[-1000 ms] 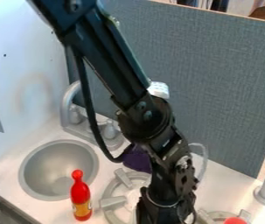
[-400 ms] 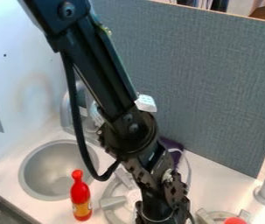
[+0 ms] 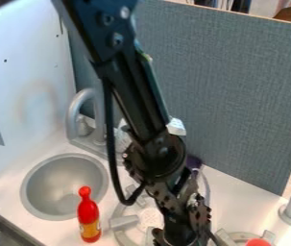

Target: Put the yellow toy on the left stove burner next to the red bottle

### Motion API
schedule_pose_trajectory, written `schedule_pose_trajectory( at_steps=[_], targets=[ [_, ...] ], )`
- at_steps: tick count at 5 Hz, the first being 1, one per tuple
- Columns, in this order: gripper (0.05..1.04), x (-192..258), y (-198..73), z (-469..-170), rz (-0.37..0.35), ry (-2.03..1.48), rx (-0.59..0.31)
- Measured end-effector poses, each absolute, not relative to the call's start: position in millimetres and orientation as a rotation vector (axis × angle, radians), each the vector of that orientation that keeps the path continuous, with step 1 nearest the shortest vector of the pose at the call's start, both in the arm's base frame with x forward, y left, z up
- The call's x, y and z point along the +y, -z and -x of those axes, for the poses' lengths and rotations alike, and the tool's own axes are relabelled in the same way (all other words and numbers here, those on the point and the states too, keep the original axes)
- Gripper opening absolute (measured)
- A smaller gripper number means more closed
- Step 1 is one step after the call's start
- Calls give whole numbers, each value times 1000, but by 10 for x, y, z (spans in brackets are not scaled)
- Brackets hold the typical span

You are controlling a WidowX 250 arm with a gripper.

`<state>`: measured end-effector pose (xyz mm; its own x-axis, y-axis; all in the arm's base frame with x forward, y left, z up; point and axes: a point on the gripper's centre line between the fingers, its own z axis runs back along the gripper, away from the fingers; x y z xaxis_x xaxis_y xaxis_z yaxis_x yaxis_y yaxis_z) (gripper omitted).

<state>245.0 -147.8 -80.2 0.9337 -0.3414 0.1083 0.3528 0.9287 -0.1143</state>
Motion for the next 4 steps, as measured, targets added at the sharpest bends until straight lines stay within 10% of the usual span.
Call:
schedule_pose_trajectory(
  at_steps=[3, 4],
  targets=[
    [965, -1550, 1033, -2466, 145, 293, -2],
    [694, -1525, 1031, -2455, 125, 297, 21]
  ],
)
